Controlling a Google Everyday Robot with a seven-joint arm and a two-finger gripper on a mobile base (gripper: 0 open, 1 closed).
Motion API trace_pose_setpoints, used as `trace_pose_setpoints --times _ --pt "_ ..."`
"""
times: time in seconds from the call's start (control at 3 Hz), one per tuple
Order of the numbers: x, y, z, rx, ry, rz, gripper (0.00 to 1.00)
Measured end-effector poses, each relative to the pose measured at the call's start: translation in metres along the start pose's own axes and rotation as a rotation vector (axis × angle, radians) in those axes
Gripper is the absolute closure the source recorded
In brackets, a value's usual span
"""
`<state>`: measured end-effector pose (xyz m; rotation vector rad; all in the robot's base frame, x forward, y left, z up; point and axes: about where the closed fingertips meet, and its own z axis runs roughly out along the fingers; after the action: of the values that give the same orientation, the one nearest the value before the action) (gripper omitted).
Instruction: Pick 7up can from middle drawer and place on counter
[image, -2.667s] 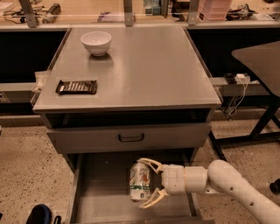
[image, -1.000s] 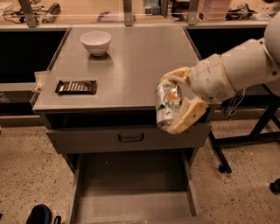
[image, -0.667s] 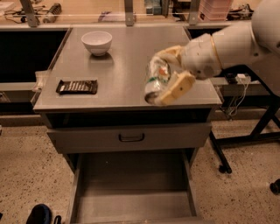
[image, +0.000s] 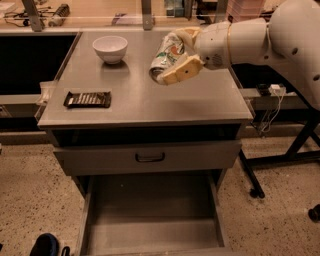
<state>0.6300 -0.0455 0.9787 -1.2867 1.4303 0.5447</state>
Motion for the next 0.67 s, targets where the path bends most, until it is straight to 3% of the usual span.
trace_pose_setpoints --times 0.33,0.67 --pt "0.036 -0.029 0.004 0.121 -0.026 0.112 0.6" --pt "0.068 -0.046 0.008 0.174 0.038 0.19 0.37"
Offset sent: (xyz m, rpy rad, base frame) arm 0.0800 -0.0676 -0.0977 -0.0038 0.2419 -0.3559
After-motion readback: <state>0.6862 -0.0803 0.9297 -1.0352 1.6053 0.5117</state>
